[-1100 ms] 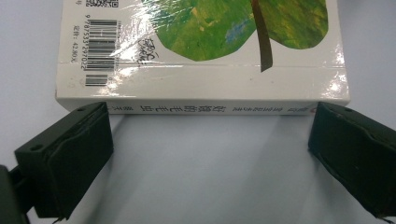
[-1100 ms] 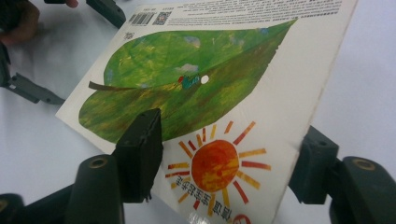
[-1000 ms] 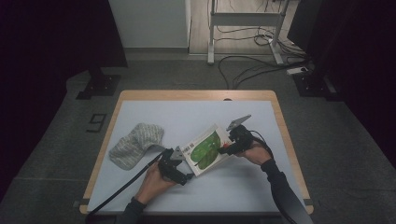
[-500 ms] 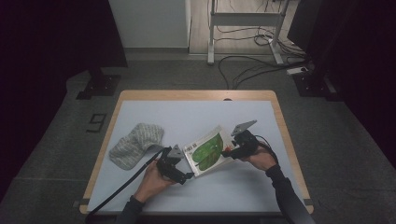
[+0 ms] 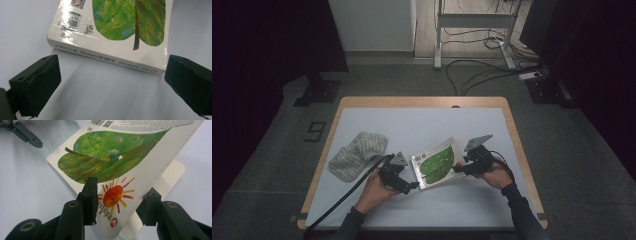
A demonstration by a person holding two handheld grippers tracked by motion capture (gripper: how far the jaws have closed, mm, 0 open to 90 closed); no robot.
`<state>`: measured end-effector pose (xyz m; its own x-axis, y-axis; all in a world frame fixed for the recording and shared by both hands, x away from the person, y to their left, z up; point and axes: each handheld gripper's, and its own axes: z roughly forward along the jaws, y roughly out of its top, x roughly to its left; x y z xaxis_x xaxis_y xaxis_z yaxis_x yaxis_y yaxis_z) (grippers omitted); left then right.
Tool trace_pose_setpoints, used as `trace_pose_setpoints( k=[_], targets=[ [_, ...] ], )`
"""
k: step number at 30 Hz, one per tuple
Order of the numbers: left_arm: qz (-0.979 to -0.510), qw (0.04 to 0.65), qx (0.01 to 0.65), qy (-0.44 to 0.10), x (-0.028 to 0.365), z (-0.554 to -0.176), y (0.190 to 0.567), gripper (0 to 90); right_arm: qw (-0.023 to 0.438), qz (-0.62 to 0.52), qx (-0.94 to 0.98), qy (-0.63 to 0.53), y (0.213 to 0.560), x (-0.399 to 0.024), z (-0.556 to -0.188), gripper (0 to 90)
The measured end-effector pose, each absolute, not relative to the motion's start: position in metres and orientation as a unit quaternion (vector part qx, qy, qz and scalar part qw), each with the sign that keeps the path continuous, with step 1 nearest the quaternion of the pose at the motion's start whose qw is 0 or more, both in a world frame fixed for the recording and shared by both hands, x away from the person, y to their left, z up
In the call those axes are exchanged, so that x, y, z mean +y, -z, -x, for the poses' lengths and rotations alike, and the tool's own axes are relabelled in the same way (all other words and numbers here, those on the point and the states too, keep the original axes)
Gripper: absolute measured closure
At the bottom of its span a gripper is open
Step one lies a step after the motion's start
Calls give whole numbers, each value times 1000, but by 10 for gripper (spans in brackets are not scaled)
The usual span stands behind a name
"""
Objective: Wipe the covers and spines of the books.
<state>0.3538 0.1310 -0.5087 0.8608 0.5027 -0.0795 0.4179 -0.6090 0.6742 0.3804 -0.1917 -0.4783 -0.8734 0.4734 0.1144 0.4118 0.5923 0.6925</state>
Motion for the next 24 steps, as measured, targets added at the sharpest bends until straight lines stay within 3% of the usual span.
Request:
trace_pose_setpoints(
  k=[24],
  targets=[
    [-896,365,253,-35,115,-368,511,82,36,-256,879,-401,493,-212,-357,613]
  ],
)
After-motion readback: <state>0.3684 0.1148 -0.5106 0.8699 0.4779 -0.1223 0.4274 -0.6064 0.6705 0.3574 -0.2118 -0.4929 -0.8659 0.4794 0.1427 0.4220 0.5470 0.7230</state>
